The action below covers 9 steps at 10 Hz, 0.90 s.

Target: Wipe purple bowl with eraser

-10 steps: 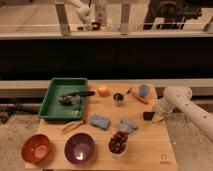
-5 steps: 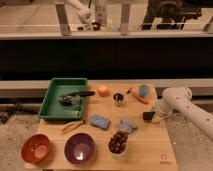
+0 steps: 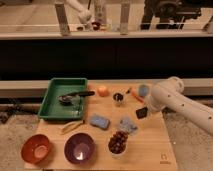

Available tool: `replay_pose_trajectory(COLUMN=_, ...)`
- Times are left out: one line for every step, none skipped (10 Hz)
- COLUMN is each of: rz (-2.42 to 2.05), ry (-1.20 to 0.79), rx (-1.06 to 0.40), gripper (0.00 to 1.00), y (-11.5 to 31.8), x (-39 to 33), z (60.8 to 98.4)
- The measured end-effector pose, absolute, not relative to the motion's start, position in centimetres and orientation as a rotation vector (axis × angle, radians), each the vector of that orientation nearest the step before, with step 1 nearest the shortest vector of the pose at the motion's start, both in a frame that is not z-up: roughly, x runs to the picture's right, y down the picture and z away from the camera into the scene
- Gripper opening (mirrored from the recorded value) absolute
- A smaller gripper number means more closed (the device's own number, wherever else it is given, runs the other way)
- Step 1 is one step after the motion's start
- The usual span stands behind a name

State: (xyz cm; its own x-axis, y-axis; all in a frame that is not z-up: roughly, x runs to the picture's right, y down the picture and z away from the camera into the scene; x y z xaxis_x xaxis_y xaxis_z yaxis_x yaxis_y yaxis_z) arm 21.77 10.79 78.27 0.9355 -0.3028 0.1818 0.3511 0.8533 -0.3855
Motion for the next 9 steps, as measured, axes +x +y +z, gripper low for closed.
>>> replay_pose_trajectory(rz=-0.416, ry=-0.132, rx=-0.424, gripper=0.00, y=10.9, x=19.4, z=77.7)
replay_pose_trajectory(rz=-0.493, ry=-0.151, rx=-0.423, gripper=0.00, y=11.4, x=16.9, z=77.2)
replay_pose_trajectory(rz=-0.555, ry=-0.169, rx=-0.422, gripper=0.00, y=11.9, x=14.8, z=76.8)
replay_pose_trajectory(rz=-0.654, ry=-0.205, rx=-0.419, gripper=0.00, y=12.7, x=11.8, z=75.9)
replay_pose_trajectory(rz=-0.741, ry=-0.238, rx=-0.415, gripper=0.00, y=13.6, x=9.3, z=74.9)
replay_pose_trajectory(rz=-0.816, ry=-0.266, rx=-0.406, gripper=0.00, y=14.3, x=7.0, z=73.9)
replay_pose_trajectory(rz=-0.872, ry=-0.289, rx=-0.396, gripper=0.00, y=14.7, x=5.0, z=73.1)
replay_pose_trajectory(rz=-0.950, ry=-0.327, rx=-0.386, gripper=0.00, y=15.1, x=2.1, z=72.1)
replay_pose_trajectory(rz=-0.994, ry=-0.350, rx=-0.379, gripper=0.00, y=15.3, x=0.5, z=71.6)
